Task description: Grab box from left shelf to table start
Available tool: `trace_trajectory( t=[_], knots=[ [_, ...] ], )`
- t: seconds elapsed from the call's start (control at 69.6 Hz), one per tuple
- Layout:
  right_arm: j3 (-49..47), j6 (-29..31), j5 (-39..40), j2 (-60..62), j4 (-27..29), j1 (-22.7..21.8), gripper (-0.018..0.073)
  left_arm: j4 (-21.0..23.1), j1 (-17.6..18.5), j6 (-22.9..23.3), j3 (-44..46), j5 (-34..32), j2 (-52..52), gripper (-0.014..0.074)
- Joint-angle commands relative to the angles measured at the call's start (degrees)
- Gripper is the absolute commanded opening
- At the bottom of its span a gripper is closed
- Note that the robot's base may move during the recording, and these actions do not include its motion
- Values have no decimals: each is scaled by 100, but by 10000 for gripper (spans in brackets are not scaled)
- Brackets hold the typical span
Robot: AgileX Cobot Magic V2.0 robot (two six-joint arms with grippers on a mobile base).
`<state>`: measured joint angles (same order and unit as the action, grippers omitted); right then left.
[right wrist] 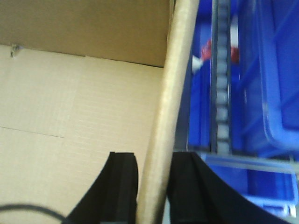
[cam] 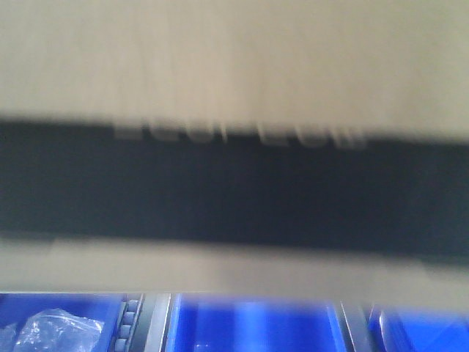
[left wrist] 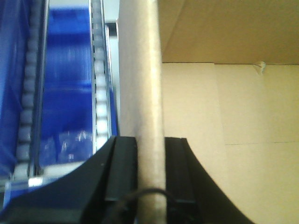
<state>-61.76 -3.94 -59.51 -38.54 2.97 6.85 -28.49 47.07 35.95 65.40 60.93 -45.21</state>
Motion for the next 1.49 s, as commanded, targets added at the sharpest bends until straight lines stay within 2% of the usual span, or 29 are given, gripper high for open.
trace_trajectory(
  t=[0.0, 0.33, 1.479],
  knots=[
    [-208, 164, 961, 22, 339, 46, 58, 119, 96, 67, 210, -1262, 94, -96],
    [-208, 164, 1000, 22, 339, 46, 58, 265, 96, 67, 210, -1271, 94, -96],
    [-208, 164, 980, 16, 339, 46, 58, 265, 96, 67, 210, -1271, 45, -96]
  ],
)
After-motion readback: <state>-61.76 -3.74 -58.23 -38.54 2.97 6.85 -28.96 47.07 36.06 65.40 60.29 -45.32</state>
